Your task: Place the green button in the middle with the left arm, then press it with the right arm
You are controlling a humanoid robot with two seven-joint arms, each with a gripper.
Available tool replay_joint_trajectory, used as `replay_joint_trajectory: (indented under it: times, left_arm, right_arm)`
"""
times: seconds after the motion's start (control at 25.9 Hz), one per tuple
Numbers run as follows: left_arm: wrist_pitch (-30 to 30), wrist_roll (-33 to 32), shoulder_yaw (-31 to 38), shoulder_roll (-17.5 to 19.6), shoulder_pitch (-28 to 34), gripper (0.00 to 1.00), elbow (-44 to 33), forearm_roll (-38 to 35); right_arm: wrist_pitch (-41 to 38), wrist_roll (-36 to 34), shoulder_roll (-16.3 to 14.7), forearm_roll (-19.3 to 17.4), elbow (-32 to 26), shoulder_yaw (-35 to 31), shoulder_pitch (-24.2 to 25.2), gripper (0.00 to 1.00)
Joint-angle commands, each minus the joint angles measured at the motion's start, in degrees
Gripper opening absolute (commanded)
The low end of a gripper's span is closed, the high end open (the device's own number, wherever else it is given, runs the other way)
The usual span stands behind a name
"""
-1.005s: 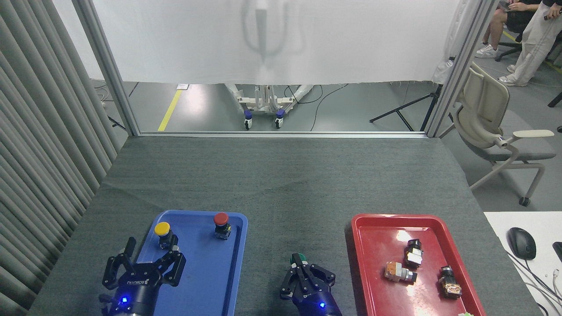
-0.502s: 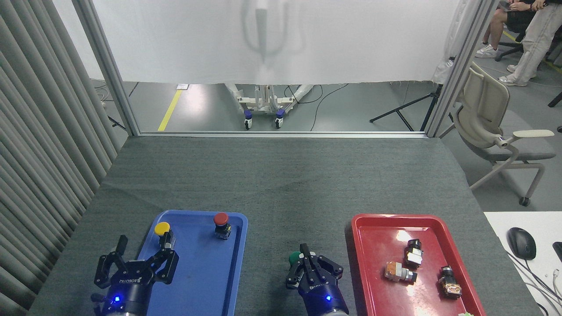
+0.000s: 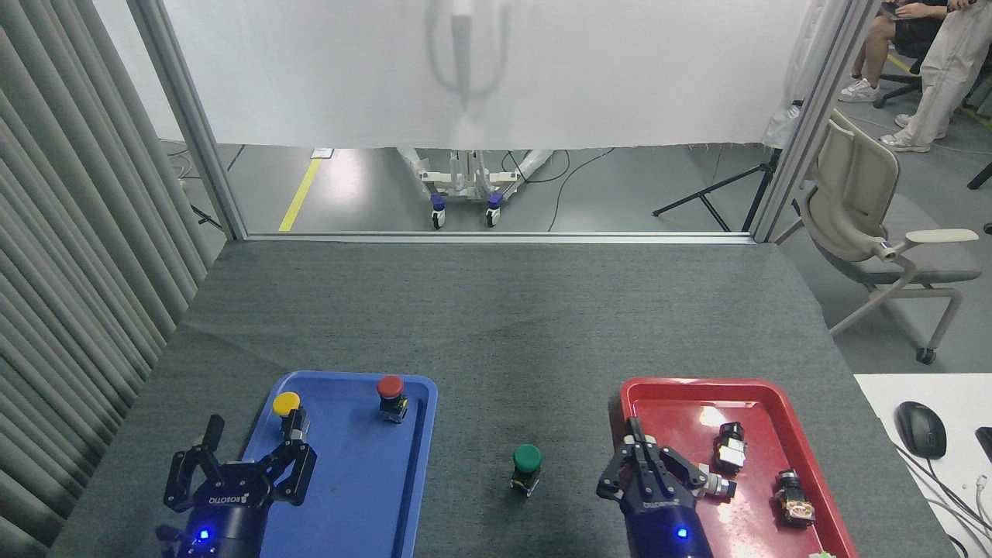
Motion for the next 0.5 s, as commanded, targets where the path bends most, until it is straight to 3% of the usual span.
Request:
replay_joint_trajectory:
  times: [0.0, 0.46]
  left_arm:
    - [-0.09, -0.04, -0.57, -0.36, 0.95, 1.0, -1.64, 0.08]
    - [-0.09, -0.21, -1.45, -1.06, 1.57, 1.0, -1.37, 0.08]
  right_arm:
    - [-0.93, 0.16, -1.41, -1.91, -4.31, -4.94, 3.42, 0.99]
    - [-1.02, 0.34, -3.96, -2.17, -6.33, -7.67, 4.73, 1.0]
